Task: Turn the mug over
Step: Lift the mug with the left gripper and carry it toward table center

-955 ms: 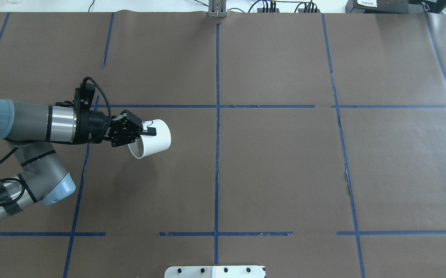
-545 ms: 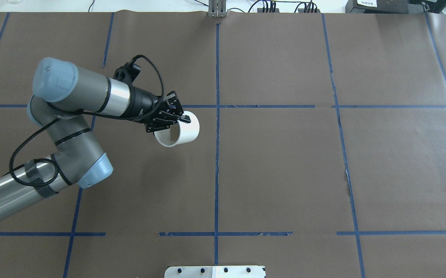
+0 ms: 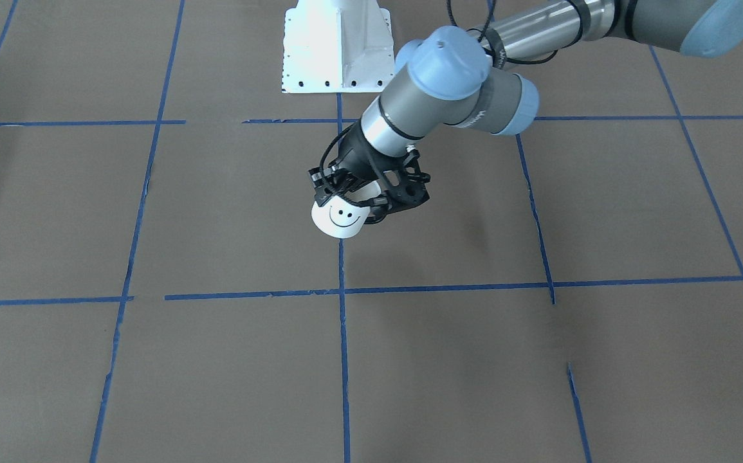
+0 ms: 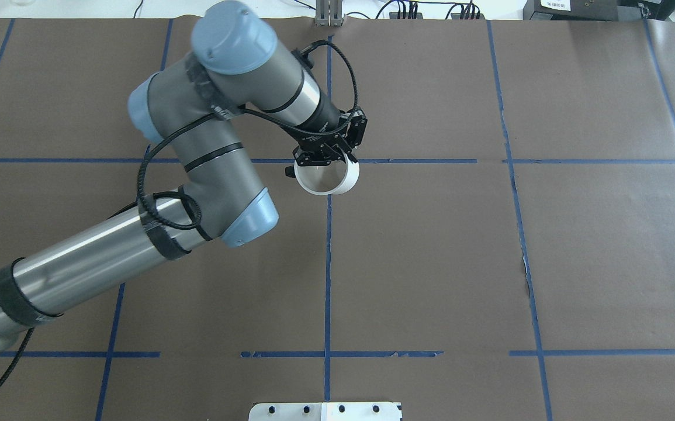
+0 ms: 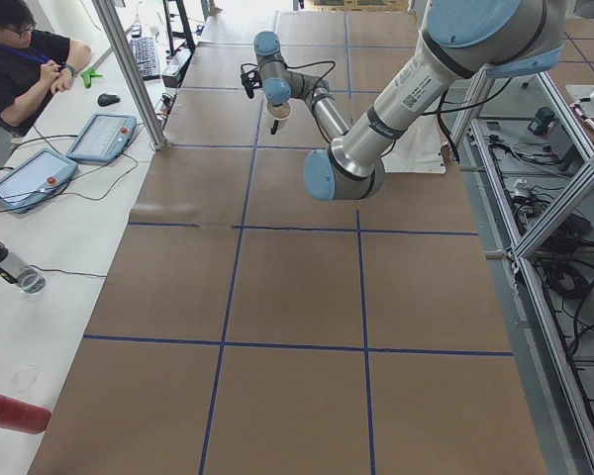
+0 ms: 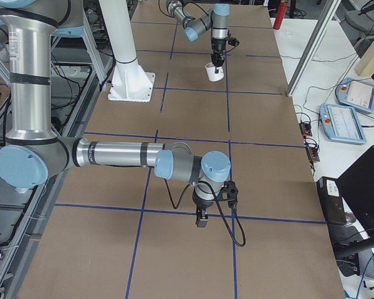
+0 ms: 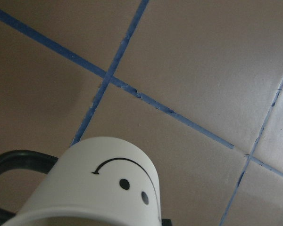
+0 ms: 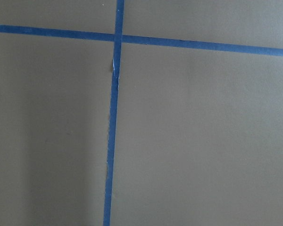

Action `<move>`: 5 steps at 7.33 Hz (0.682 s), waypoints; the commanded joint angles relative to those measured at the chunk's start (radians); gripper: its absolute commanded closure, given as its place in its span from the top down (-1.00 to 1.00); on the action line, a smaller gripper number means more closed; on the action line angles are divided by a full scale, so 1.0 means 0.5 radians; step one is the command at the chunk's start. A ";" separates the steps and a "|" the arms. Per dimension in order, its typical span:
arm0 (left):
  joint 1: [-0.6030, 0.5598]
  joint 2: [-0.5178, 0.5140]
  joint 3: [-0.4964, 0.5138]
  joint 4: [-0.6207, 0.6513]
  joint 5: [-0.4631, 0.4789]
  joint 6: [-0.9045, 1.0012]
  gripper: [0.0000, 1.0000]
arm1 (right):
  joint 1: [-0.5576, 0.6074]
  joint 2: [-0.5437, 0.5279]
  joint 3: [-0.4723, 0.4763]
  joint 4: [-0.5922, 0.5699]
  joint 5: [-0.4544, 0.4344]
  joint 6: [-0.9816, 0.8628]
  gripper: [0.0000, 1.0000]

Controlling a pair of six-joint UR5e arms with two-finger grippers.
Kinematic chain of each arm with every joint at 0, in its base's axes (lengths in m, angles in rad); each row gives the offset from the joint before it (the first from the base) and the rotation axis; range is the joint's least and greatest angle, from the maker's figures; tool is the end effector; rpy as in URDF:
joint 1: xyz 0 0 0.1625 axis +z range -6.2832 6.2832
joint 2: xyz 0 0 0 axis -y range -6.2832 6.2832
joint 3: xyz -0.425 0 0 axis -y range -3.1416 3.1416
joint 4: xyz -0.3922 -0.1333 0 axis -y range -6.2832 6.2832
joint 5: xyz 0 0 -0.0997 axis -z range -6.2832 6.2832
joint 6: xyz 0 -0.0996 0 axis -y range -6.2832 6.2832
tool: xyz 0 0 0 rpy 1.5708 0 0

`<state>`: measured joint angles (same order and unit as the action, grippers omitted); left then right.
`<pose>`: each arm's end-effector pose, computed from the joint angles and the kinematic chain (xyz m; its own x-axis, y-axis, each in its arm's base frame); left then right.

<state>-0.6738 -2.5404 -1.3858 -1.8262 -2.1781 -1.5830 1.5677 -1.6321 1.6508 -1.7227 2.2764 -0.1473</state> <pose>0.5376 -0.5271 0.0812 0.3940 -0.3274 -0.8588 0.1326 0.9449 -0.2994 0.0673 -0.4551 0.6678 0.7528 -0.0626 0.6553 0.1148 0.9927 -0.0370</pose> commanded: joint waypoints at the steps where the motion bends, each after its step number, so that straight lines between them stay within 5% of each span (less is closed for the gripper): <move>1: 0.007 -0.083 0.078 0.479 -0.195 0.525 -1.00 | 0.000 0.000 0.000 0.000 0.000 0.000 1.00; 5: 0.117 -0.098 0.228 0.541 -0.270 0.877 -1.00 | 0.000 0.000 0.003 0.000 0.000 0.000 1.00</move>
<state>-0.6368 -2.5873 -1.2920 -1.5587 -2.3155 -1.1648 1.5677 -1.6322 1.6511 -1.7227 2.2764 -0.1473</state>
